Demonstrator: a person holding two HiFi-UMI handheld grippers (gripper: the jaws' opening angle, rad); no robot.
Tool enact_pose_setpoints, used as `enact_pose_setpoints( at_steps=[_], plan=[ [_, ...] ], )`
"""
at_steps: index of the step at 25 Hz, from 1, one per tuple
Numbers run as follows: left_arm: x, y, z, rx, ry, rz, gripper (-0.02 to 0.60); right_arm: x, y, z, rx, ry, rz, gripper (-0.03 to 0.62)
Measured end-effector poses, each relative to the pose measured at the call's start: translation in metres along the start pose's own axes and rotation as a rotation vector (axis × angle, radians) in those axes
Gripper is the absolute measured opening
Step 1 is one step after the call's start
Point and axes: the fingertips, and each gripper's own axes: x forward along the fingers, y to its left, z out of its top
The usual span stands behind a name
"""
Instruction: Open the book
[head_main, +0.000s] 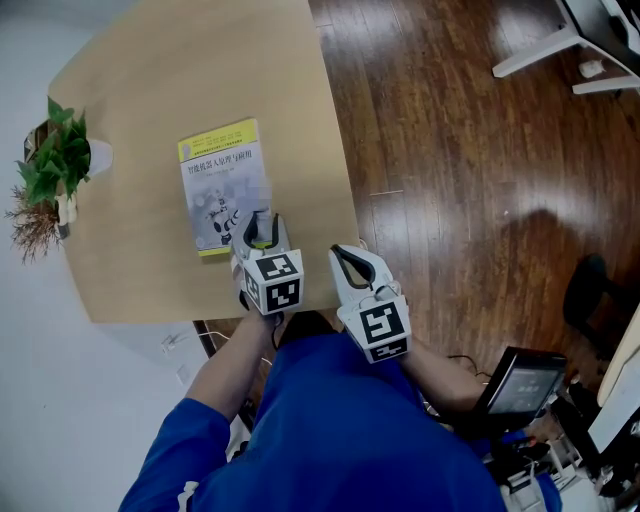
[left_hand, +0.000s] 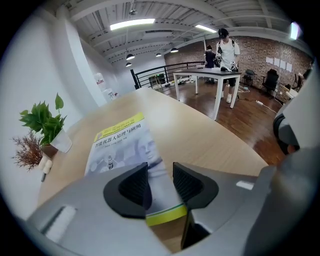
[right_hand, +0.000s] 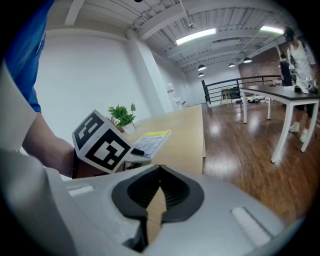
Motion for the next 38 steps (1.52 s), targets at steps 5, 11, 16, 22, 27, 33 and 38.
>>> enact_pose_setpoints(
  at_steps=[5, 11, 16, 22, 27, 33, 38],
  plan=[
    [-0.006, 0.0, 0.003, -0.017, -0.004, -0.005, 0.159, -0.004, -0.002, 0.001, -0.001, -0.005, -0.001, 0.003],
    [-0.017, -0.001, 0.01, -0.051, -0.021, -0.003, 0.072, -0.009, -0.002, 0.005, -0.003, -0.016, 0.004, 0.003],
    [-0.015, 0.002, 0.01, -0.067, -0.013, -0.005, 0.049, -0.008, -0.001, 0.005, -0.005, -0.018, 0.009, 0.003],
    [-0.008, -0.005, 0.005, -0.036, 0.013, -0.014, 0.082, -0.009, -0.002, 0.003, -0.005, -0.019, 0.008, 0.003],
    [-0.002, -0.004, 0.003, -0.024, 0.029, -0.004, 0.128, -0.01, -0.004, 0.002, -0.001, -0.019, 0.006, 0.003],
    [-0.002, -0.003, 0.002, -0.052, 0.042, -0.007, 0.108, -0.009, -0.003, 0.004, -0.001, -0.022, 0.01, 0.003],
    [-0.003, -0.002, 0.002, -0.099, 0.056, -0.015, 0.077, -0.009, -0.005, 0.006, 0.001, -0.029, 0.011, 0.003]
  ],
)
